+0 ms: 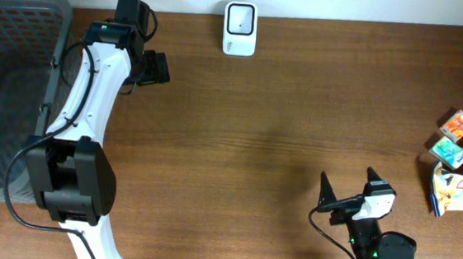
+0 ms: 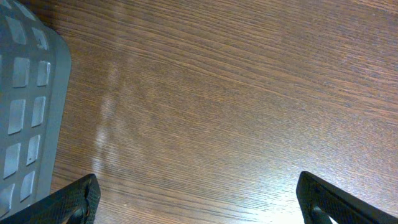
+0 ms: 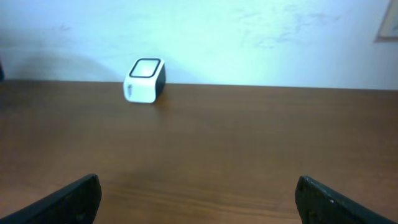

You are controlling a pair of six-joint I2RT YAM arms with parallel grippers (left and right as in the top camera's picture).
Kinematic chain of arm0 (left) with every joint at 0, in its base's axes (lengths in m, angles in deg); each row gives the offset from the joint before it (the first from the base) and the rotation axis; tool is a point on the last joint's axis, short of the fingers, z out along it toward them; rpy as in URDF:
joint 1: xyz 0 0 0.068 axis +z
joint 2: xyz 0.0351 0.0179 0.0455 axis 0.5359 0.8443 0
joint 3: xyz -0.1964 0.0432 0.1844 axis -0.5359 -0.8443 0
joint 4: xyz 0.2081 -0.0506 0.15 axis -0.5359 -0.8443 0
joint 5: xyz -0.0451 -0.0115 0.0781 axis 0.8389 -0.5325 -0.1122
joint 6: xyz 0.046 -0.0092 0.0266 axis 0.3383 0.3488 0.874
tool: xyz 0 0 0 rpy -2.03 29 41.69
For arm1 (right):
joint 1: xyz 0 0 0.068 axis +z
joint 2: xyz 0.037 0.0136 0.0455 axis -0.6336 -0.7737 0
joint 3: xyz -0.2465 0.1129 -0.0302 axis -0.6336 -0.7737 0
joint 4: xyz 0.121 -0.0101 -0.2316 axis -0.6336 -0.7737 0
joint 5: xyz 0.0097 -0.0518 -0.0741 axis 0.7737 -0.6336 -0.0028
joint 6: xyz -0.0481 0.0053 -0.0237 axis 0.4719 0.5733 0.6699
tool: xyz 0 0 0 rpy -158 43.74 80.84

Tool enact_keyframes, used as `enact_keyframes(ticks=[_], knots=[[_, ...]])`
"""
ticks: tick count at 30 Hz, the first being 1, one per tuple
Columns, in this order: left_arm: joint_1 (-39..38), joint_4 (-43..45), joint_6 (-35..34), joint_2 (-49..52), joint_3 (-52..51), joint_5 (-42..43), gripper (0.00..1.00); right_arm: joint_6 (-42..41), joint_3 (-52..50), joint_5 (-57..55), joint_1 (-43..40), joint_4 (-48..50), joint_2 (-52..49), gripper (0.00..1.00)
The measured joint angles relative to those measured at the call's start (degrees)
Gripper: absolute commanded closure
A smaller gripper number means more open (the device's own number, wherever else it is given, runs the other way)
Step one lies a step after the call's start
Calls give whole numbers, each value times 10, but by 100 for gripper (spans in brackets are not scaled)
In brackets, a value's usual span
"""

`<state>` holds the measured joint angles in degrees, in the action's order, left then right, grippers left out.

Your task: Scan the item barcode

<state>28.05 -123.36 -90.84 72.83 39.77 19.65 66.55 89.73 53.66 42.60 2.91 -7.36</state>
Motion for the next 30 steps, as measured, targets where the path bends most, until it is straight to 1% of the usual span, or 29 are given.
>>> enact_keyframes(ticks=[1, 2, 3, 6, 10, 22, 30], knots=[[0, 0, 0, 0, 0, 0, 1, 0, 0, -7, 0, 2, 0, 2], [0, 0, 0, 0, 0, 0, 1, 0, -6, -18, 0, 33, 0, 1], [0, 0, 0, 0, 0, 0, 1, 0, -10, -23, 0, 42, 0, 2], [0, 0, 0, 0, 0, 0, 1, 1, -17, -34, 0, 49, 0, 2], [0, 0, 0, 0, 0, 0, 1, 11, -19, -53, 0, 23, 1, 2], [0, 0, 0, 0, 0, 0, 1, 48, -19, -60, -7, 23, 1, 2], [0, 0, 0, 0, 0, 0, 1, 53, -19, -59, -7, 23, 1, 2]])
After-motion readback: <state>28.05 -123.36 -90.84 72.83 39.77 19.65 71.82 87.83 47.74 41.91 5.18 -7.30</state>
